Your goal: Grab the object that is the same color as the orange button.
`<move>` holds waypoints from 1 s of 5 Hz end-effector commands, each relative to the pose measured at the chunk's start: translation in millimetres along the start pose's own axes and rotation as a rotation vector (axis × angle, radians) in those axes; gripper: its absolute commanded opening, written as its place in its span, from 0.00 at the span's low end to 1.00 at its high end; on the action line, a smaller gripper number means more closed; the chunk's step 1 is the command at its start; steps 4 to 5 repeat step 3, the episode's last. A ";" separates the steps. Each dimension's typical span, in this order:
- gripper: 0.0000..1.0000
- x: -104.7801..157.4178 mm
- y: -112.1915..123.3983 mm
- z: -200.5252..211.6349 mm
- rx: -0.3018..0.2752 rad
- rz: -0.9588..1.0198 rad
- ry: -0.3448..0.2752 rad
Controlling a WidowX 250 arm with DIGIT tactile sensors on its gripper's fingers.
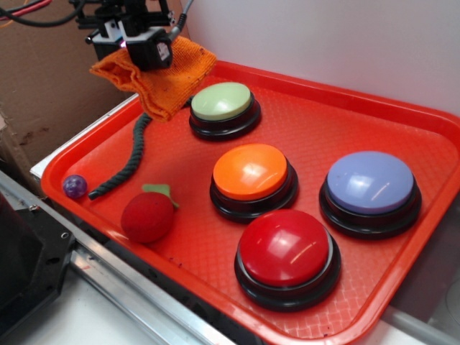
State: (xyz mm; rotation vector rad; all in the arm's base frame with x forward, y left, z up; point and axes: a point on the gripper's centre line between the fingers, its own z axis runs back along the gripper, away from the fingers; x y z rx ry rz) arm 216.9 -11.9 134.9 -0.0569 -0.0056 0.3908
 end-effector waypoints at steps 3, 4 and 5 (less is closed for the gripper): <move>0.00 -30.0 -24.3 35.1 0.002 -0.076 -0.145; 0.00 -30.0 -24.3 35.1 0.002 -0.076 -0.145; 0.00 -30.0 -24.3 35.1 0.002 -0.076 -0.145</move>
